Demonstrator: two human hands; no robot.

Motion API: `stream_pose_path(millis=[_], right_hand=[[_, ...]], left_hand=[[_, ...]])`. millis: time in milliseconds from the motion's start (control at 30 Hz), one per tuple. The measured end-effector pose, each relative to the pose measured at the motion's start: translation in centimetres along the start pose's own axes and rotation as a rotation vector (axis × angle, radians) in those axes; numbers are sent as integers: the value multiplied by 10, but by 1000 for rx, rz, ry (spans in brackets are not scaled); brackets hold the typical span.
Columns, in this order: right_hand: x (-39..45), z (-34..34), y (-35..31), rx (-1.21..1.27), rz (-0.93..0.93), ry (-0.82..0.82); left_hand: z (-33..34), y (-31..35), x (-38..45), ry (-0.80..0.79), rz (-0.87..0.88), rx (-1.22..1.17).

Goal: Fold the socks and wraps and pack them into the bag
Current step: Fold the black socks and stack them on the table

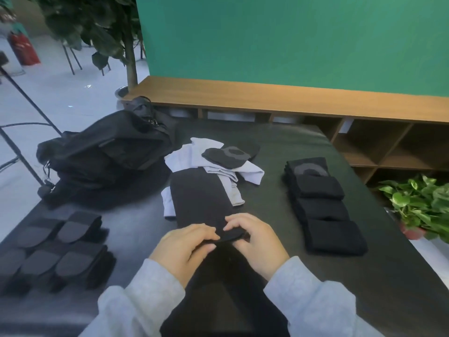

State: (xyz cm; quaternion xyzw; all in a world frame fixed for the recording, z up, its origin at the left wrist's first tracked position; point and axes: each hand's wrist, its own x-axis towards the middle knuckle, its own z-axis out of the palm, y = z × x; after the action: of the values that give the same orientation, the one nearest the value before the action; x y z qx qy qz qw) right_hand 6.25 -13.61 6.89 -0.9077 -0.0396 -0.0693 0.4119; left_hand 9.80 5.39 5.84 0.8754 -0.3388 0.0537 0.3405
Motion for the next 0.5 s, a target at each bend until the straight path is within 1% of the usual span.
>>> stream_pose_path(millis=[33,133,167,200,333,367,500], right_hand=[[-5,1,2,-23,4,-13],[-23,6,10,-94,-7,-3],[-30,6,11,-111,-13,-5],[-36,7,14,-122,-14,-14],[-61,13,25,-136,-14,-49],[-67,15,29,-136,-14,-48],[-85,20,35,-129,10,-62]], left_hand=[[2,0,-7,-16,-10,18],[10,-2,-27,-86,63,149],[12,-3,-33,-125,66,171],[15,-4,-39,-132,68,164],[28,-1,-62,-92,61,60],[30,2,-66,-74,73,64],[36,10,-79,-90,65,124]])
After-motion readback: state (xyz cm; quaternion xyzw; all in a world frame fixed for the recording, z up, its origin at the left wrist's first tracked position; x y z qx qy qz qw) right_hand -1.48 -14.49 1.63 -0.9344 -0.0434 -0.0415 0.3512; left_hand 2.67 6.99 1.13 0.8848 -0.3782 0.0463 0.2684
